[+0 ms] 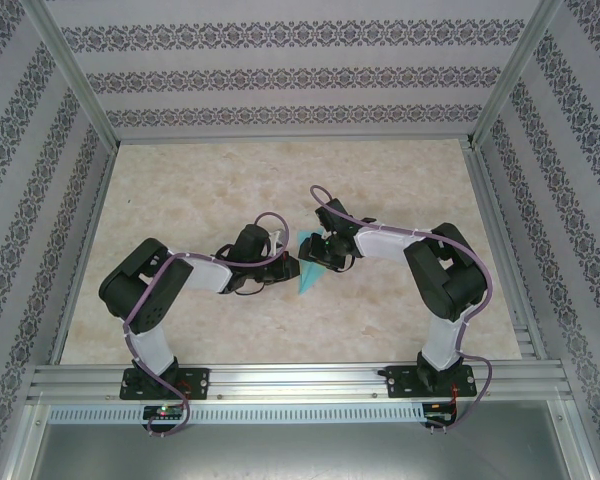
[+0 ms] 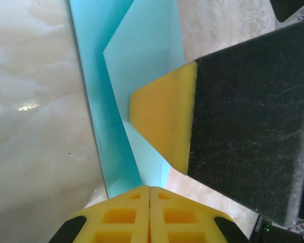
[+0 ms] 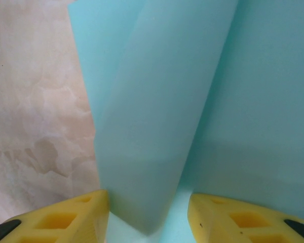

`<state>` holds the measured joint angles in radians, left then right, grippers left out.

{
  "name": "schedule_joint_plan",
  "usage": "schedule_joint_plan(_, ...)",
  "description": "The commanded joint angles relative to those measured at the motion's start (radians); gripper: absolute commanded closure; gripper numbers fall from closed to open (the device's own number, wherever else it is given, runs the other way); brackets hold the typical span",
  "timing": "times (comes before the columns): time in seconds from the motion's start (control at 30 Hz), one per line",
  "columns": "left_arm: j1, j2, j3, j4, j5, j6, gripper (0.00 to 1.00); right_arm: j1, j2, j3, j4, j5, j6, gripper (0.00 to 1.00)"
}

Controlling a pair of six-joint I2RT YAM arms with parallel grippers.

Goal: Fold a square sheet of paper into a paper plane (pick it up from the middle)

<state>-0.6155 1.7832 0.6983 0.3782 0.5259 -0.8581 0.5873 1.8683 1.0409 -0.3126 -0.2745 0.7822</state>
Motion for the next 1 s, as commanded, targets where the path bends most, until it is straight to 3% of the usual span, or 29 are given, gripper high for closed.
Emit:
schedule_joint_plan(0.0, 0.007, -0.032, -0.024, 0.029, -0.026, -0.007, 0.91, 0.015, 0.158, -0.076, -0.112, 0.076, -0.02, 0.51)
schedule_joint_plan(0.1, 0.006, -0.057, -0.039, 0.017, -0.044, 0.002, 0.91, 0.017, 0.16, -0.075, -0.112, 0.077, -0.018, 0.51)
schedule_joint_plan(0.47, -0.006, -0.034, -0.056, 0.201, 0.065, -0.053, 0.86, 0.021, 0.169, -0.073, -0.111, 0.076, -0.018, 0.51)
schedule_joint_plan(0.97, -0.016, 0.054, -0.033, 0.207, 0.026, -0.095, 0.87, 0.022, 0.148, -0.076, -0.101, 0.055, -0.008, 0.5)
